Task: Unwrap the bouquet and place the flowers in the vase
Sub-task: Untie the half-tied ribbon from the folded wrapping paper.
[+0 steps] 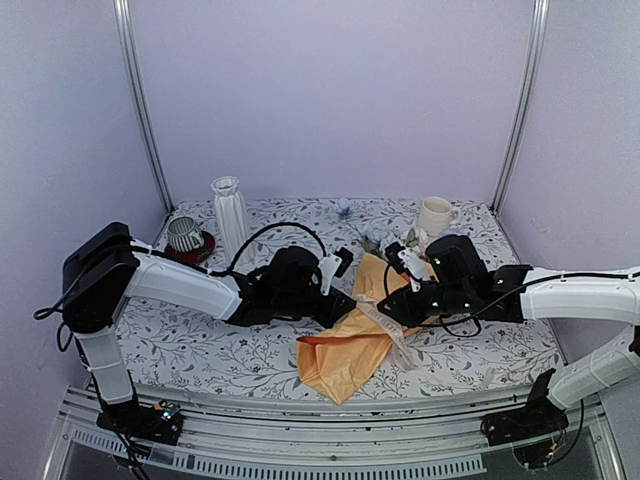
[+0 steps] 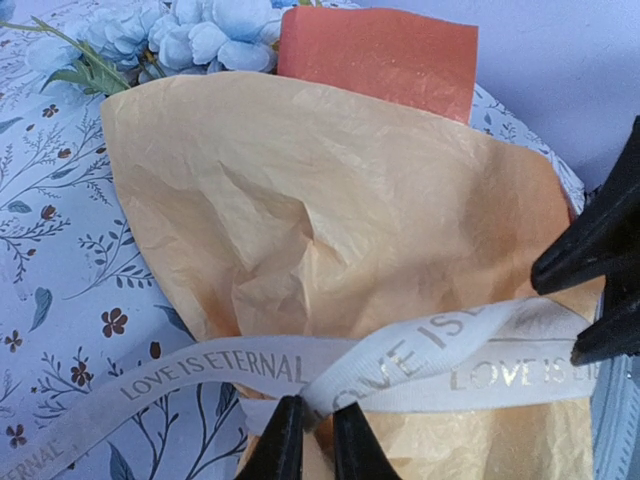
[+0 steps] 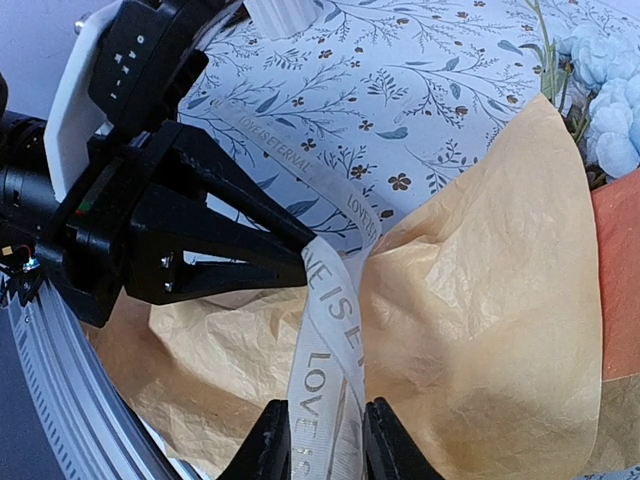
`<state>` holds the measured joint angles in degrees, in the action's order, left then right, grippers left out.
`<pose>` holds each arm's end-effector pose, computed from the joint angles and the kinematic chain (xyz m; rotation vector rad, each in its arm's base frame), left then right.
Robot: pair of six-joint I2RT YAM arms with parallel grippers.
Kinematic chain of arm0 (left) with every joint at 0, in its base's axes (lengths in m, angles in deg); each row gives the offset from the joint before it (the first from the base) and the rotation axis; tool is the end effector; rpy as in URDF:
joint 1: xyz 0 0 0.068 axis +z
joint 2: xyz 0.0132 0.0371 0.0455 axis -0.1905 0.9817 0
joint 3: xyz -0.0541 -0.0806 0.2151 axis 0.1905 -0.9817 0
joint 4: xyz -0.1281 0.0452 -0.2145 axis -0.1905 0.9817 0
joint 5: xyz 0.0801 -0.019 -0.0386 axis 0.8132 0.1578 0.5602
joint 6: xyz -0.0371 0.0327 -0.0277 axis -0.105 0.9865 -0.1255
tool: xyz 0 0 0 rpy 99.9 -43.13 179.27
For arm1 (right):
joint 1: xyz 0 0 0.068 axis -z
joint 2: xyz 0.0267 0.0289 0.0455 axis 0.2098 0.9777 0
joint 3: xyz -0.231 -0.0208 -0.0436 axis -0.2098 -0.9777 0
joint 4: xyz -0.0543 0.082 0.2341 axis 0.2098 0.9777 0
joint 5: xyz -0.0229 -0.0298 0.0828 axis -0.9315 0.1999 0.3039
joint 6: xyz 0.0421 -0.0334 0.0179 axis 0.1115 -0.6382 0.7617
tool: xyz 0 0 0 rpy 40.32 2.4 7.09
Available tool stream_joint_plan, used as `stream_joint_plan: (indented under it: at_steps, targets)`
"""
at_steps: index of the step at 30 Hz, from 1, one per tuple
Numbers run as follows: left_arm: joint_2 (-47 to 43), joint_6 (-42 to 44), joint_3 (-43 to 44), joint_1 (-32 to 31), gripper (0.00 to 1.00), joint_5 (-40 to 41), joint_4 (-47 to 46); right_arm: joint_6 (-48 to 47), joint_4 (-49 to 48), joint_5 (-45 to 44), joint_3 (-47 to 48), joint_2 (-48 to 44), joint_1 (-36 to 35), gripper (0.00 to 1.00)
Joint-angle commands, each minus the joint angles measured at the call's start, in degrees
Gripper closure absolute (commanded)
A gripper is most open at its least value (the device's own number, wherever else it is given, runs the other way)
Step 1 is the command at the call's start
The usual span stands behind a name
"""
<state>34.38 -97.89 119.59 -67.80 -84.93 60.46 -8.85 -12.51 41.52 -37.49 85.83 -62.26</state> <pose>0.2091 -0.3246 0.1362 0.7452 2.1091 -0.8385 0.1793 0.2197 0.1908 -0.7407 2.2164 0.6892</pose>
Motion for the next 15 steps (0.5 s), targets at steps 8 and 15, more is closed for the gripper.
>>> stream_joint_plan:
  at_steps: [8, 15]
  targets:
    - [-1.8, 0.6, -0.7, 0.6, 0.87, -0.3, -1.0, -0.9, 1.0, 1.5, 2.7, 3.2, -0.2, 0.72]
    - [-1.9, 0.6, -0.6, 0.5, 0.87, -0.1, -1.0, -1.0, 1.8, 1.6, 3.0, 4.3, -0.2, 0.73]
